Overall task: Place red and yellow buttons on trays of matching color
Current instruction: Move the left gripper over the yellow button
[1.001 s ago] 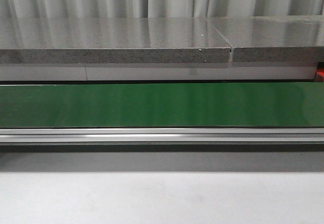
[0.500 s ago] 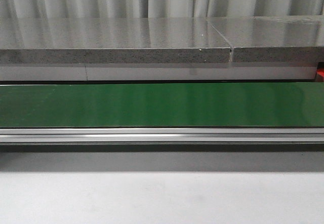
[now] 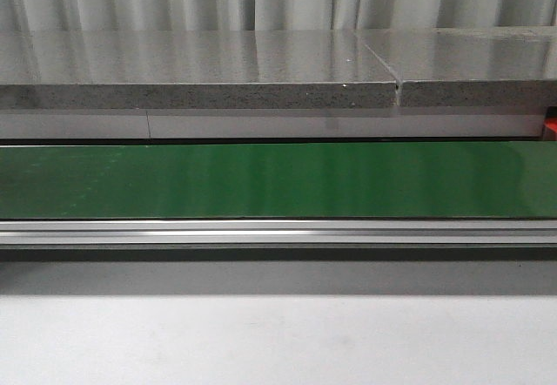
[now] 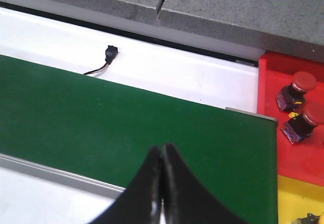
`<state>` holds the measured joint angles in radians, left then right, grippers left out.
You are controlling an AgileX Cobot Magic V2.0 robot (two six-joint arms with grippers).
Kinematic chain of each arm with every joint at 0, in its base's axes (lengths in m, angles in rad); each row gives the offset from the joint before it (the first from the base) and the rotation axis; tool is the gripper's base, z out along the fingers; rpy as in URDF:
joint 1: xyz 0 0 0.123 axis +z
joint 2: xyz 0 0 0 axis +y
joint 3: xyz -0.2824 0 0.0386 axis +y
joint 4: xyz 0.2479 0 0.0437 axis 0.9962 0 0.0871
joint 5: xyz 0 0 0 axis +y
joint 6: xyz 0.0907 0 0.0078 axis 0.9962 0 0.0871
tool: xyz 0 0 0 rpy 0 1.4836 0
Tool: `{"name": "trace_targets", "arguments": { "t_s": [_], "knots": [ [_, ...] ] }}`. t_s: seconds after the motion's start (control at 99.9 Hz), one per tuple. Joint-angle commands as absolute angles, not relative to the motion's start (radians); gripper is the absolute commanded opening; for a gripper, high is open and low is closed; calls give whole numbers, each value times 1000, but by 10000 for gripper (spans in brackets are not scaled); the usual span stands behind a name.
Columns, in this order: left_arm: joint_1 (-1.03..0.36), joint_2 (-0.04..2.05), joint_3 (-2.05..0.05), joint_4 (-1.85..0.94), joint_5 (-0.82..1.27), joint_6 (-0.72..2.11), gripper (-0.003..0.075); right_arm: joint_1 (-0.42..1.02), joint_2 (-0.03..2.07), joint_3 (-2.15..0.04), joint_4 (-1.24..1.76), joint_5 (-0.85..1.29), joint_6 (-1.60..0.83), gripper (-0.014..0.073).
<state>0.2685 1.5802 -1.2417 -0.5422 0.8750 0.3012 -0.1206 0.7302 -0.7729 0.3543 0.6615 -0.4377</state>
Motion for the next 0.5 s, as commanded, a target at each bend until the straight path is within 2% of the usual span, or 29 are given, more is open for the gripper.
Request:
{"name": "trace_targets", "arguments": {
  "t_s": [0.0,0.28,0.49],
  "knots": [
    [276,1545,-1322,-582,854,299,663,-122,726,-799,364,601,-447,-69],
    [415,1561,-1374,-387,807,188,663,-122,726,-799,364,600,-447,-69],
    [483,1673,-1374,-392,736,187,663,-122,726,-799,364,600,-447,-69]
  ]
}}
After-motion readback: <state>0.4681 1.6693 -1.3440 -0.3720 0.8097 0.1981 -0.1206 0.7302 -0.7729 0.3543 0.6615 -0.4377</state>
